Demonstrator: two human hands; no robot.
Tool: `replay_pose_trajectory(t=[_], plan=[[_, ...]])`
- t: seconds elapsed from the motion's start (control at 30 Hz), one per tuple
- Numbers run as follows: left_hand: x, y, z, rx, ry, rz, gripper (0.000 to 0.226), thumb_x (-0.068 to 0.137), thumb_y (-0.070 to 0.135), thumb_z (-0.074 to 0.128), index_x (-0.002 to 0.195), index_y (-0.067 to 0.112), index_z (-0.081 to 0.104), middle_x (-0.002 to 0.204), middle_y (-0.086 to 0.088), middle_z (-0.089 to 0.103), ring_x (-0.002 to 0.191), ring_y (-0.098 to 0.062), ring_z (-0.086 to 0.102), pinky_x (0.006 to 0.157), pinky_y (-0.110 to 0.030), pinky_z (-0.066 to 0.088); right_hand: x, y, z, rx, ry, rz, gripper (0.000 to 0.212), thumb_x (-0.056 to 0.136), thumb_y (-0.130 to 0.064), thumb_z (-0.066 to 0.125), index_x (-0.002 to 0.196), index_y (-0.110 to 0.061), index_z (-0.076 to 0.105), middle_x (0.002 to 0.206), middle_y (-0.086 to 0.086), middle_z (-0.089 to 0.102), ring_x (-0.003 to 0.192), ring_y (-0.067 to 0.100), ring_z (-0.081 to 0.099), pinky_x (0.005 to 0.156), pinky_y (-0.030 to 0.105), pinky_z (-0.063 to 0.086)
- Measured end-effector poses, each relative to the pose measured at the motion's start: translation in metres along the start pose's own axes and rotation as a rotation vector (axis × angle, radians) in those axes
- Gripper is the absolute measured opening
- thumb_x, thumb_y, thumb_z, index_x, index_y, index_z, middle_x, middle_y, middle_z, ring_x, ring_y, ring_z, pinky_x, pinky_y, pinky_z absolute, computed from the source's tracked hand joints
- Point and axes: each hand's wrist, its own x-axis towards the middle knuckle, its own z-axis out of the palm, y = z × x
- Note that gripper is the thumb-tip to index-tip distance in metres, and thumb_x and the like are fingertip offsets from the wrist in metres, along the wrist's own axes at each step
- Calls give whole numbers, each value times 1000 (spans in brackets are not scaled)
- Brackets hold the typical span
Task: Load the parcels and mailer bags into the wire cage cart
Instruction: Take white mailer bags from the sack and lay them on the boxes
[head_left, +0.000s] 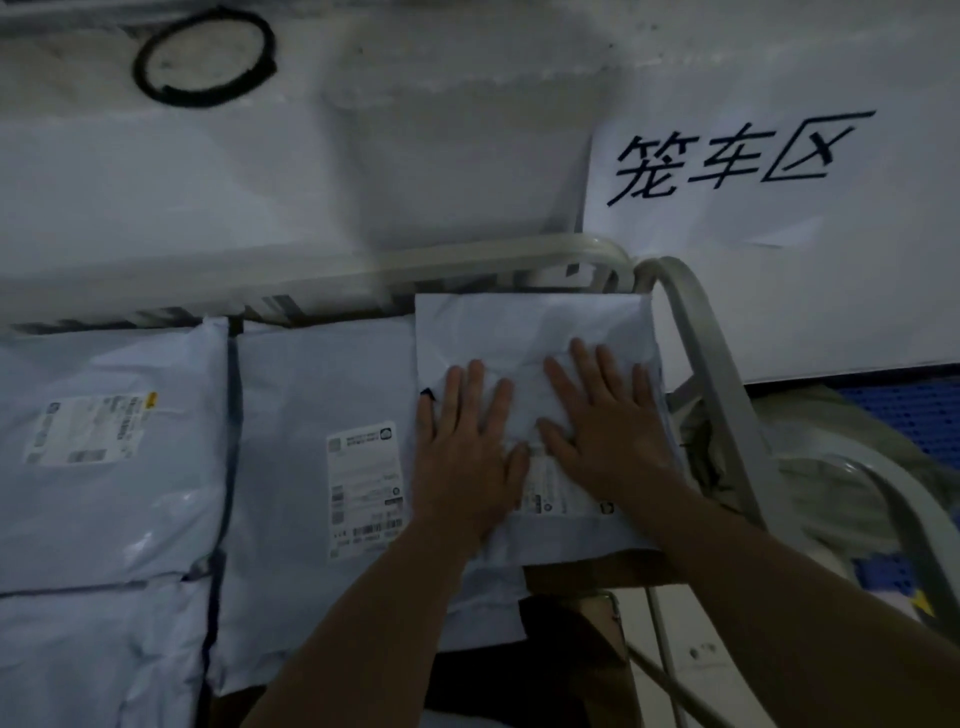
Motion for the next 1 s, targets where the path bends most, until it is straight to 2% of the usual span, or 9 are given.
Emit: replay_pose_trajectory(t=[0.33, 0.57, 1.0], plan=[[2, 0, 0, 15, -18, -16, 73, 97, 60, 23, 159, 21, 21, 167, -11, 2, 154, -29, -4, 120, -58, 6, 3, -1, 3, -37, 28, -2, 79, 93, -71, 18, 160, -31, 5, 168, 5, -7, 154, 29, -3, 121, 54, -7], [2, 1, 0, 13, -12, -17, 73, 97, 59, 28, 159, 21, 23, 167, -11, 5, 154, -30, -1, 120, -59, 10, 2, -1, 2, -11, 26, -2, 79, 93, -70, 18, 160, -31, 5, 168, 5, -7, 154, 28, -5, 121, 53, -9], [2, 1, -2, 39, -31, -26, 72, 97, 57, 34, 159, 21, 23, 167, -12, 4, 154, -30, -3, 120, -59, 11, 2, -1, 5, 8, 47, -5, 77, 95, -66, 28, 160, -28, 14, 168, 7, 2, 154, 31, 2, 122, 57, 2]])
